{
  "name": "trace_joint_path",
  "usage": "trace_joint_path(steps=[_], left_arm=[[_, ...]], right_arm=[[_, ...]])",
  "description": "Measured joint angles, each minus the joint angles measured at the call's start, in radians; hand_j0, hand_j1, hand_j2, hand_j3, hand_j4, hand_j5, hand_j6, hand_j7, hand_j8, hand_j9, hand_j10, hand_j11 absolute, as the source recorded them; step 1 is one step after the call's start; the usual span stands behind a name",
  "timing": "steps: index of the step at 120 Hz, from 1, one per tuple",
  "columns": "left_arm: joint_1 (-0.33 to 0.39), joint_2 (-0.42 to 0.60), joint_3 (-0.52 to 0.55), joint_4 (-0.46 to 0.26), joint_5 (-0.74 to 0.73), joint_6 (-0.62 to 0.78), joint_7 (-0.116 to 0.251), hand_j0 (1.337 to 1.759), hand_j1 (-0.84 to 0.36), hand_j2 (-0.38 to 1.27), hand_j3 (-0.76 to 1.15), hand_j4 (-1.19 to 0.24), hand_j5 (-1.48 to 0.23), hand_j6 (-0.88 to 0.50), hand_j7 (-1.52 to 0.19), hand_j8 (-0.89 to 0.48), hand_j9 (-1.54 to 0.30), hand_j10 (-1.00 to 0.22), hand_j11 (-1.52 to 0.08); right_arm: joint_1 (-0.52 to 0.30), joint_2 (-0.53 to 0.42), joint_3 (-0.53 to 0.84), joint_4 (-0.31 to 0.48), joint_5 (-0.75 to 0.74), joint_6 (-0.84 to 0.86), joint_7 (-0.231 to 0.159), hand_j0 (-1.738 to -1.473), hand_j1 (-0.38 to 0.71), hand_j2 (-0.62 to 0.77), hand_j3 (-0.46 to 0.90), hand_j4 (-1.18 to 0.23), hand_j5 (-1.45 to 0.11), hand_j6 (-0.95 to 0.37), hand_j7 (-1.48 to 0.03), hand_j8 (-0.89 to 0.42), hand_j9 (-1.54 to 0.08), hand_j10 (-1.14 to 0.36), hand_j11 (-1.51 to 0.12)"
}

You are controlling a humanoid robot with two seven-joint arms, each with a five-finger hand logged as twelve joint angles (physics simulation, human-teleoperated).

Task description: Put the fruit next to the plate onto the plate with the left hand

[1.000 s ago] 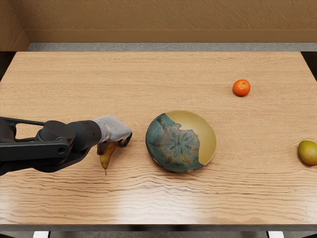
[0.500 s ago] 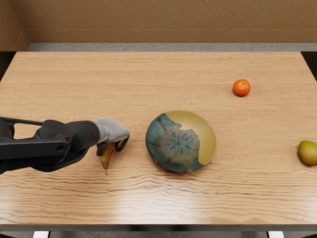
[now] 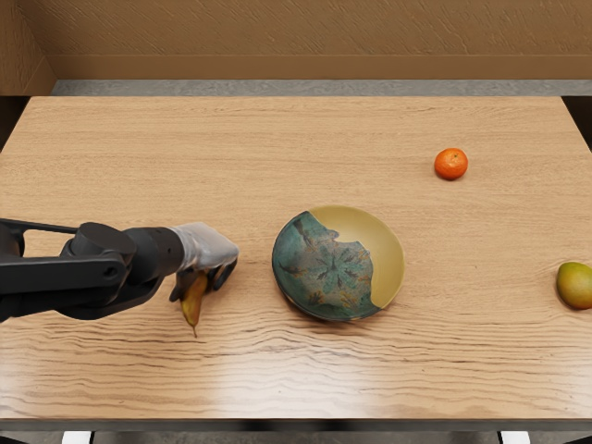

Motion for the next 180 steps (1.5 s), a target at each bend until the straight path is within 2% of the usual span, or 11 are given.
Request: trace_joint_path(steps=[38,93,111,133,171,180], left_arm=[[-0.008,0.009,-0.047,0.008,-0.034,-0.041,0.000,1.656,-0.34,0.78,0.00,-0.74,-0.98,-0.66,-0.98,-0.63,-0.99,-0.74,-0.99],[-0.017,0.019,-0.177,0.053,-0.106,-0.167,0.000,1.655,-0.32,0.78,0.00,-0.76,-1.04,-0.65,-1.03,-0.64,-1.03,-0.76,-1.03],[-0.065,0.020,-0.191,0.074,-0.139,-0.193,0.000,1.655,-0.34,0.81,0.00,-0.75,-1.07,-0.64,-1.03,-0.63,-1.04,-0.77,-1.04],[-0.093,0.019,-0.222,0.102,-0.177,-0.228,0.000,1.655,-0.32,0.76,0.00,-0.76,-1.07,-0.63,-1.04,-0.62,-1.04,-0.77,-1.05],[-0.156,0.013,-0.249,0.143,-0.259,-0.268,0.000,1.654,-0.39,0.89,0.00,-0.78,-1.11,-0.59,-1.08,-0.58,-1.07,-0.80,-1.08],[-0.181,0.009,-0.250,0.149,-0.279,-0.269,0.000,1.653,-0.39,0.90,0.00,-0.79,-1.10,-0.60,-1.08,-0.60,-1.08,-0.80,-1.08]], right_arm=[[0.000,0.000,0.000,0.000,0.000,0.000,0.000,-1.658,-0.32,-0.01,0.00,-0.03,-0.03,-0.03,-0.03,-0.03,-0.03,-0.03,-0.03],[0.000,0.000,0.000,0.001,0.000,0.000,0.000,-1.658,-0.32,-0.01,0.00,-0.03,-0.03,-0.03,-0.03,-0.03,-0.03,-0.03,-0.03],[0.000,0.000,0.000,0.002,0.000,0.000,0.000,-1.658,-0.32,-0.01,0.00,-0.03,-0.03,-0.03,-0.03,-0.03,-0.03,-0.03,-0.03],[0.000,0.000,0.000,0.004,0.000,0.000,0.000,-1.658,-0.32,-0.01,0.00,-0.03,-0.03,-0.03,-0.03,-0.03,-0.03,-0.03,-0.03],[0.000,0.000,0.000,0.005,0.000,0.000,0.000,-1.658,-0.32,-0.01,0.00,-0.03,-0.03,-0.03,-0.03,-0.03,-0.03,-0.03,-0.03],[0.000,0.000,0.000,0.006,0.000,0.000,0.000,-1.658,-0.32,-0.01,0.00,-0.03,-0.03,-0.03,-0.03,-0.03,-0.03,-0.03,-0.03]])
